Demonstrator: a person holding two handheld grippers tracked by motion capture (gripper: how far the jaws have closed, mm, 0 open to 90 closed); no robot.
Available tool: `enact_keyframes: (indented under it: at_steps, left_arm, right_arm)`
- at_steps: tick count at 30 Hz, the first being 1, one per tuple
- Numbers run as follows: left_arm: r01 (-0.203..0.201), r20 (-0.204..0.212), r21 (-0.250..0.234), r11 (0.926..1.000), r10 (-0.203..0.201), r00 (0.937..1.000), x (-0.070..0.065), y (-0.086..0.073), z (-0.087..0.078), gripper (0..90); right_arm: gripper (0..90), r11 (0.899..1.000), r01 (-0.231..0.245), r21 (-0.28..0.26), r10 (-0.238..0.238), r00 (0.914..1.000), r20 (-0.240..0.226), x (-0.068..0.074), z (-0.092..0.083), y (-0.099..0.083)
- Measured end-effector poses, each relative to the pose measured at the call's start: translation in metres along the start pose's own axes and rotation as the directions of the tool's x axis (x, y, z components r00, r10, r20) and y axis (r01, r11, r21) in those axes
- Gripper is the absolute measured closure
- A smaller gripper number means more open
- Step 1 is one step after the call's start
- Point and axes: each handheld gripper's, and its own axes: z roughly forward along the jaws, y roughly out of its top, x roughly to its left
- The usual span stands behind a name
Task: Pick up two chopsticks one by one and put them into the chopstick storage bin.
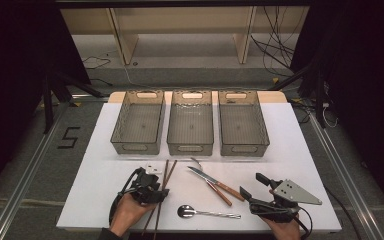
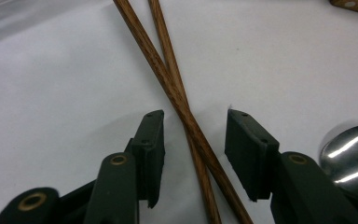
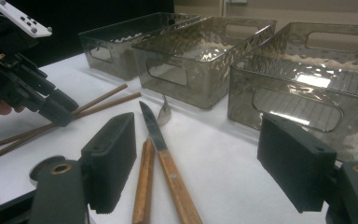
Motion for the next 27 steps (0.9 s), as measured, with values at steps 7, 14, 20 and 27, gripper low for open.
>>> enact_keyframes:
  at_steps: [7, 14, 20, 27]
  left_arm:
    - [-0.008, -0.017, 0.001, 1.0, 0.008, 0.9998, -0.001, 0.0, 0.001, 63.4]
    - [-0.002, -0.019, -0.002, 1.0, 0.002, 0.9998, 0.002, 0.0, 0.0, 69.5]
    - [0.038, 0.018, -0.004, 0.9993, -0.038, 0.9991, 0.011, -0.001, -0.001, 75.6]
    - [0.057, 0.042, -0.005, 0.9983, -0.057, 0.9975, 0.013, -0.001, -0.001, 80.7]
  right_arm:
    - [28.6, 1.0, 0.002, 0.0, -0.002, 1.0, -0.002, 0.0, 0.0, 0.0]
    - [28.6, 1.0, 0.001, -0.001, -0.001, 1.0, -0.001, 0.0, 0.0, 0.0]
    - [28.6, 1.0, 0.002, -0.001, -0.002, 1.0, 0.0, 0.0, 0.0, 0.0]
    - [28.6, 1.0, 0.0, -0.001, 0.0, 1.0, -0.002, 0.0, 0.0, 0.0]
